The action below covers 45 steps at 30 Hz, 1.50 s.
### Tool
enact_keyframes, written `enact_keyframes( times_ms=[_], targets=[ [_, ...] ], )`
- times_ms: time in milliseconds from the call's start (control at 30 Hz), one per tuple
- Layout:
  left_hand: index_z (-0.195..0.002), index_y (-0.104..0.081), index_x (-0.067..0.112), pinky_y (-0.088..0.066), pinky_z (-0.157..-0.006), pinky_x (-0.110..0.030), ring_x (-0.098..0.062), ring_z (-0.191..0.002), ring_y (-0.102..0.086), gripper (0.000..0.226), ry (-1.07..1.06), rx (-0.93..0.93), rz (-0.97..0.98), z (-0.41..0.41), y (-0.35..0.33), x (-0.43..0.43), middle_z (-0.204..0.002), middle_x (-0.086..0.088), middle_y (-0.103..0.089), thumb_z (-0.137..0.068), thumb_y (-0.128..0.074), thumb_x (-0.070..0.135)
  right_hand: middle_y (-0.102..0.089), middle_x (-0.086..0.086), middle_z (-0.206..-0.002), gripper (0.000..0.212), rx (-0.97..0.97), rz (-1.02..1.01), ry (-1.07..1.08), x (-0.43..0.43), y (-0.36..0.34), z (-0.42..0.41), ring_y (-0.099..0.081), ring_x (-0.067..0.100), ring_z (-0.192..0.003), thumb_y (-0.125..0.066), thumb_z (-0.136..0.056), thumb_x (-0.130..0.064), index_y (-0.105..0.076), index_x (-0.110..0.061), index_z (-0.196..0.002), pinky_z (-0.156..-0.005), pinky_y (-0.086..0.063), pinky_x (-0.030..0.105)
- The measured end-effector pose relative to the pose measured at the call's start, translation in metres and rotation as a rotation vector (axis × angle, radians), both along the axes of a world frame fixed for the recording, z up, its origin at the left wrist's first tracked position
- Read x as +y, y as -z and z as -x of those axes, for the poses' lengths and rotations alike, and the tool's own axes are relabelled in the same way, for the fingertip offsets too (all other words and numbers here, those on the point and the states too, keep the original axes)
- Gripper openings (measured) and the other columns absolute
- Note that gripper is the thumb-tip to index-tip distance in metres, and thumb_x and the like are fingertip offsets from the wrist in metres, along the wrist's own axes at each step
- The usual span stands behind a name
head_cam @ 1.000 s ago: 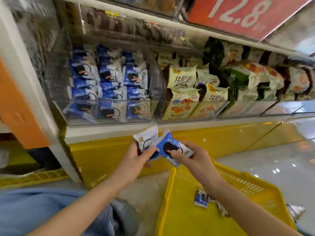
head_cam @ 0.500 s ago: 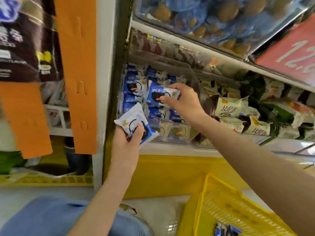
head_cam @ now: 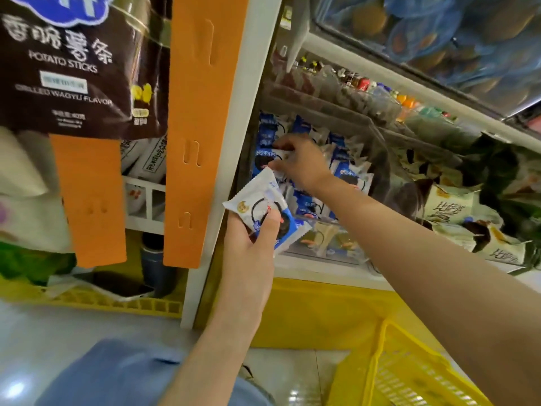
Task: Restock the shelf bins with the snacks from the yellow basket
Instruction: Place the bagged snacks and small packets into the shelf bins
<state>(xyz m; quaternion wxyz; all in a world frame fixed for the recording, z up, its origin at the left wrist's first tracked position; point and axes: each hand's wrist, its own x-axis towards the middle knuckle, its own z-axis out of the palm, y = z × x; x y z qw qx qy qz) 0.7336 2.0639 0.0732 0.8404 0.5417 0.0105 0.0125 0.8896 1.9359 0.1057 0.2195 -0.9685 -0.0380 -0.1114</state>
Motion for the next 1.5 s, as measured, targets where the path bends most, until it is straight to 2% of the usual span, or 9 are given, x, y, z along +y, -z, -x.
enact_keyframes(
  times_ms=[167, 300, 467, 633, 800, 1033, 1200, 1367, 1500],
  targets=[
    [-0.106, -0.051, 0.045, -0.052, -0.09, -0.037, -0.011, -0.107, -0.061, 0.027, 0.221, 0.029, 0.012, 0.006, -0.002, -0.003, -0.11, 0.016, -0.064, -0.089, -0.054, 0.024, -0.054, 0.01, -0.123, 0.034, -0.111, 0.031, -0.009, -0.011, -0.009, 0.023, -0.051, 0.023, -0.112, -0.062, -0.089, -0.023, -0.056, -0.011, -0.12, -0.098, -0.042, 0.031],
    [-0.092, -0.059, 0.034, -0.041, -0.101, -0.047, -0.011, -0.1, -0.061, 0.028, 0.321, 0.112, 0.058, 0.005, 0.005, -0.005, -0.086, 0.018, -0.07, -0.091, -0.048, 0.009, -0.058, -0.001, -0.104, 0.019, -0.223, -0.141, -0.004, -0.018, -0.018, 0.078, -0.052, 0.009, -0.092, -0.047, -0.097, -0.018, -0.06, -0.012, -0.109, -0.079, -0.04, 0.008],
    [-0.098, -0.052, 0.043, -0.047, -0.064, -0.006, 0.017, -0.085, -0.058, 0.025, 0.458, -0.065, -0.16, 0.01, 0.008, -0.012, -0.086, 0.035, -0.065, -0.092, -0.052, 0.018, -0.06, -0.017, -0.1, 0.027, -0.017, -0.288, -0.156, -0.03, -0.022, 0.155, -0.054, -0.011, -0.093, -0.039, -0.098, -0.028, -0.059, -0.022, -0.116, -0.078, -0.042, 0.006],
    [-0.098, -0.048, 0.037, -0.05, -0.077, -0.016, 0.001, -0.093, -0.06, 0.028, 0.338, -0.101, -0.385, 0.02, 0.014, -0.027, -0.105, 0.01, -0.062, -0.083, -0.066, 0.023, -0.055, -0.019, -0.105, 0.034, 0.028, -0.088, -0.181, -0.056, -0.015, 0.195, -0.05, -0.008, -0.096, -0.058, -0.086, -0.035, -0.053, -0.03, -0.119, -0.08, -0.037, 0.002],
    [-0.099, -0.048, 0.032, -0.049, -0.068, -0.012, 0.002, -0.083, -0.063, 0.032, 0.235, -0.214, -0.404, 0.018, 0.01, -0.03, -0.096, 0.005, -0.065, -0.078, -0.069, 0.02, -0.054, -0.012, -0.071, 0.032, 0.113, -0.127, -0.104, -0.076, -0.014, 0.212, -0.054, -0.003, -0.066, -0.07, -0.074, -0.04, -0.043, -0.043, -0.091, -0.058, -0.042, 0.009],
    [-0.106, -0.038, 0.052, -0.041, -0.078, -0.009, 0.009, -0.097, -0.048, 0.029, 0.334, -0.568, -0.784, 0.005, -0.015, -0.035, -0.105, 0.024, -0.05, -0.081, -0.053, 0.047, -0.062, -0.013, -0.095, 0.025, 0.112, -0.17, -0.101, -0.085, -0.024, 0.207, -0.055, -0.009, -0.073, -0.069, -0.079, -0.034, -0.057, -0.031, -0.1, -0.06, -0.041, 0.008],
    [-0.13, -0.043, 0.021, -0.034, -0.093, -0.023, -0.009, -0.11, -0.049, 0.046, 0.061, -0.628, -1.109, -0.018, -0.017, -0.025, -0.12, 0.005, -0.054, -0.089, -0.035, 0.04, -0.059, -0.012, -0.094, 0.029, -0.018, -0.249, 0.056, -0.096, -0.038, 0.162, -0.056, -0.01, -0.062, -0.06, -0.086, -0.033, -0.053, -0.023, -0.113, -0.048, -0.04, 0.006],
    [-0.095, -0.064, 0.013, -0.045, -0.072, -0.035, -0.018, -0.073, -0.06, 0.038, -0.034, -0.801, -1.441, -0.025, -0.008, -0.02, -0.081, -0.002, -0.068, -0.096, -0.03, 0.03, -0.05, -0.008, -0.1, 0.034, -0.117, -0.121, 0.141, -0.088, -0.027, 0.102, -0.048, -0.004, -0.068, -0.061, -0.088, -0.031, -0.052, -0.017, -0.118, -0.051, -0.035, 0.001],
    [-0.088, -0.064, 0.014, -0.044, -0.066, -0.03, -0.015, -0.065, -0.058, 0.037, -0.073, -0.83, -1.425, -0.028, -0.007, -0.019, -0.073, 0.0, -0.066, -0.094, -0.031, 0.029, -0.055, 0.009, -0.117, 0.034, -0.099, 0.049, 0.054, -0.072, -0.017, 0.059, -0.051, 0.014, -0.09, -0.059, -0.09, -0.024, -0.053, -0.012, -0.121, -0.076, -0.038, 0.021]
  ],
)
